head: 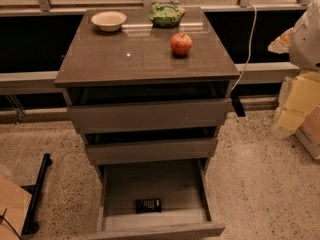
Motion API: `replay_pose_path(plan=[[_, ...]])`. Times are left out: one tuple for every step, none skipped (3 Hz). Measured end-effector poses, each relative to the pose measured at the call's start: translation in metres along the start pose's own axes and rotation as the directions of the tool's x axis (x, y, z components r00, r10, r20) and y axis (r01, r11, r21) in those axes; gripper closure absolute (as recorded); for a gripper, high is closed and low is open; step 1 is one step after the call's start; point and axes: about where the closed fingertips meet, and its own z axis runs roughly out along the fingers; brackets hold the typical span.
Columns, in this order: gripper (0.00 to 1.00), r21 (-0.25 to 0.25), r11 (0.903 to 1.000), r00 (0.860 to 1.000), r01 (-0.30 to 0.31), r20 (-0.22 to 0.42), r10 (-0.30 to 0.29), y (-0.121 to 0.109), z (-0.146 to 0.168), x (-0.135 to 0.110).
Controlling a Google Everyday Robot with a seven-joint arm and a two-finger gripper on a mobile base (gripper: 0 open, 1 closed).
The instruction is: Pick rxbar chocolate from bottom drawer and place on counter
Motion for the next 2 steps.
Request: replay_pose_path(plan=[[0.00, 0.000, 1.0000, 1.000, 0.000, 0.000, 0.000, 0.0000, 0.0000, 0.0000], [0.00, 0.019, 0.9997, 0.999, -0.015, 0.040, 0.014, -0.0039, 0.0067, 0.0012]])
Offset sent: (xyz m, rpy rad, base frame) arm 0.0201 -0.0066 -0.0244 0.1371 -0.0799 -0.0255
